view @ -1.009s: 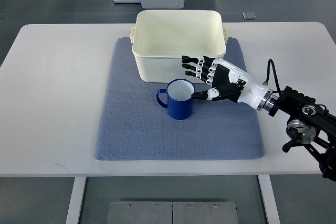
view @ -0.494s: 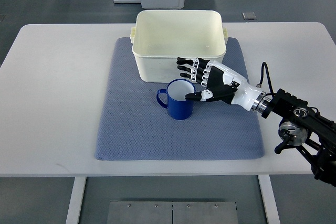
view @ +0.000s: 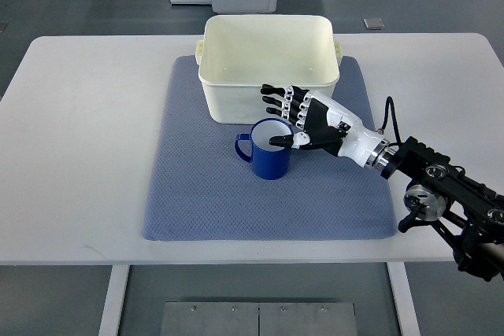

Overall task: Place cup in box with right hand
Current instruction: 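Lower the right hand onto the blue mug's rim, then close the right hand's fingers around the blue mug body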

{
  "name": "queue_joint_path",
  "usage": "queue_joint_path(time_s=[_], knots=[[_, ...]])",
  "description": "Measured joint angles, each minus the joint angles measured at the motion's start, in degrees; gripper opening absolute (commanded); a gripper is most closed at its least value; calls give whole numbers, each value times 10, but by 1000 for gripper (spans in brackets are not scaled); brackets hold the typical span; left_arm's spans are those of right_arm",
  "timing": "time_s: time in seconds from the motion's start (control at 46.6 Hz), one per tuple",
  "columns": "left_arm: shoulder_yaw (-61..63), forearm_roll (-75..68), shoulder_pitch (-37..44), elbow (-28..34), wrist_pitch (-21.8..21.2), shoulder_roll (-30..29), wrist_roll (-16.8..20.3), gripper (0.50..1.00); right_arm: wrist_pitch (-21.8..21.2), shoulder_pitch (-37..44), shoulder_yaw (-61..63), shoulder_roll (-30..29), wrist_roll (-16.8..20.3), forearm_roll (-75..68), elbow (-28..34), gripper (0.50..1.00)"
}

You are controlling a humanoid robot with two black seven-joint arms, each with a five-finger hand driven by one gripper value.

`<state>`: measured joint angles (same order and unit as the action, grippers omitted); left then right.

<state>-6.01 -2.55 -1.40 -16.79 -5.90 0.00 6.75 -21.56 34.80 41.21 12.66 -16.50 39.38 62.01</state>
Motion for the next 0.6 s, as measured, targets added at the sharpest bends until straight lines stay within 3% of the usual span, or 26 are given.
queue_joint_path(time_s=[0.601], knots=[[0,0,0,0,0,0,0,1000,13,0,-15,-13,-22,4,-26,1000]])
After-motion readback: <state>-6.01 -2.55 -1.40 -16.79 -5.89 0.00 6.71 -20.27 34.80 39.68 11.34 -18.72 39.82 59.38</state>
